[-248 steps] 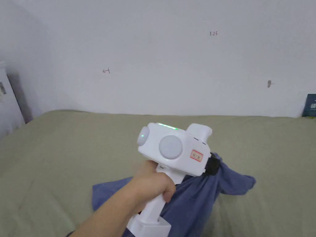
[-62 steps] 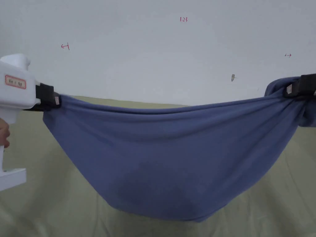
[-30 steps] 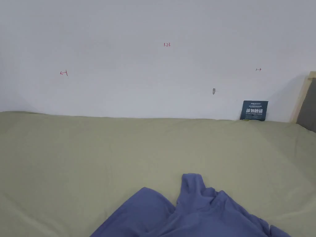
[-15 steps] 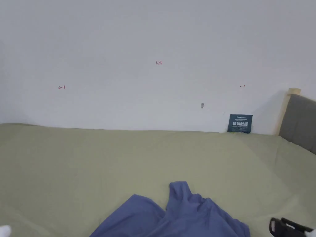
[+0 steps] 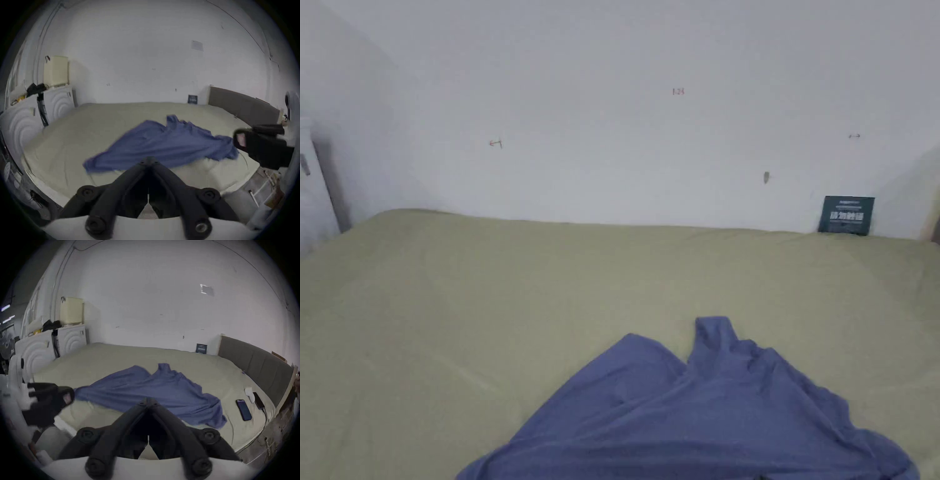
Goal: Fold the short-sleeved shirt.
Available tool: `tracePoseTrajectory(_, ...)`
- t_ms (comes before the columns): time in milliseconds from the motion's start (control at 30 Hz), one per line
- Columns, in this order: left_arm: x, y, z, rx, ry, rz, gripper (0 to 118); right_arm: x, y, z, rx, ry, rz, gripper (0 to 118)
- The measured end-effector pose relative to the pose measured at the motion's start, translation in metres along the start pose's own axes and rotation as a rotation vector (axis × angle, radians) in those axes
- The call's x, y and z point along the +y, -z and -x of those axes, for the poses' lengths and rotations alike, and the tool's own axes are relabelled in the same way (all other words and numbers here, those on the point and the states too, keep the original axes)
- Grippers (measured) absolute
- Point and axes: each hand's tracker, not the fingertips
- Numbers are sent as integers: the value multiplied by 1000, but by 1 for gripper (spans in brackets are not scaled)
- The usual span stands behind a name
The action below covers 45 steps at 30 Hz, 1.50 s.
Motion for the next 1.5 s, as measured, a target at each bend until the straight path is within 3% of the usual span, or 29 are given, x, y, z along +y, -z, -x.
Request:
tracePoseTrajectory(67, -1, 3, 7, -2, 18, 48, 0, 2, 6, 2, 42, 15, 27, 0)
tracePoseTrajectory(167, 19, 15, 43, 70, -80, 69, 0, 5, 12, -11, 37, 53, 30, 0)
tracePoseTrajectory(267, 49, 39, 109, 163, -150, 69, 0, 19, 21, -23, 14, 61, 25, 0)
tracePoseTrajectory(300, 59, 50, 132, 141, -164, 109, 6, 23, 24, -28, 8, 63, 21, 0)
tracePoseTrajectory(333, 66, 65, 157, 109, -194, 168, 36, 25, 27, -36, 5, 72, 18, 0)
tracePoseTrajectory(367, 71, 80, 177, 118, -227, 231, 36, 29, 32, -41, 2, 73, 22, 0)
tracePoseTrajectory(400, 74, 96, 195, 139, -256, 291, 47, 33, 39, -47, 5, 73, 32, 0)
tracePoseTrajectory(433, 73, 113, 208, 131, -309, 325, 85, 37, 45, -53, 6, 76, 41, 0)
tracePoseTrajectory(467, 71, 128, 215, 147, -336, 378, 115, 40, 50, -56, 12, 76, 46, 0)
tracePoseTrajectory(500, 63, 135, 219, 140, -341, 358, 118, 43, 55, -60, 10, 76, 48, 0)
tracePoseTrajectory(767, 25, 186, 195, 150, -178, 526, 114, 58, 81, -78, -17, 109, 48, 0)
tracePoseTrajectory(800, 20, 191, 191, 163, -162, 545, 109, 57, 84, -79, -12, 106, 48, 0)
tracePoseTrajectory(867, 16, 190, 191, 162, -188, 554, 51, 57, 92, -82, 2, 108, 61, 0)
tracePoseTrajectory(900, 14, 190, 189, 150, -229, 573, 44, 58, 97, -85, 14, 116, 72, 0)
tracePoseTrajectory(933, 20, 183, 187, 206, -212, 514, 15, 60, 105, -89, 28, 123, 98, 1)
tracePoseTrajectory(967, 26, 175, 190, 163, -234, 499, 2, 64, 114, -94, 25, 119, 119, 1)
tracePoseTrajectory(1000, 30, 174, 189, 105, -246, 483, 2, 69, 129, -102, 38, 112, 120, 4)
tracePoseTrajectory(1033, 33, 171, 182, 116, -203, 446, 2, 76, 144, -111, 50, 101, 128, 20)
tracePoseTrajectory(1100, 40, 170, 174, 165, -67, 456, 2, 92, 186, -131, 70, 101, 125, 76)
tracePoseTrajectory(1133, 41, 170, 171, 156, -42, 454, 2, 102, 216, -142, 123, 121, 179, 97)
tracePoseTrajectory(1200, 42, 171, 171, 133, -60, 449, 2, 122, 276, -162, 183, 94, 299, 101)
tracePoseTrajectory(1267, 41, 174, 172, 119, -100, 466, 2, 142, 337, -172, 213, 19, 394, 101)
tracePoseTrajectory(1400, 33, 180, 181, 122, -167, 484, 2, 159, 441, -178, 218, -119, 550, 101)
tracePoseTrajectory(1500, 22, 183, 186, 123, -220, 516, 2, 155, 496, -176, 221, -143, 677, 101)
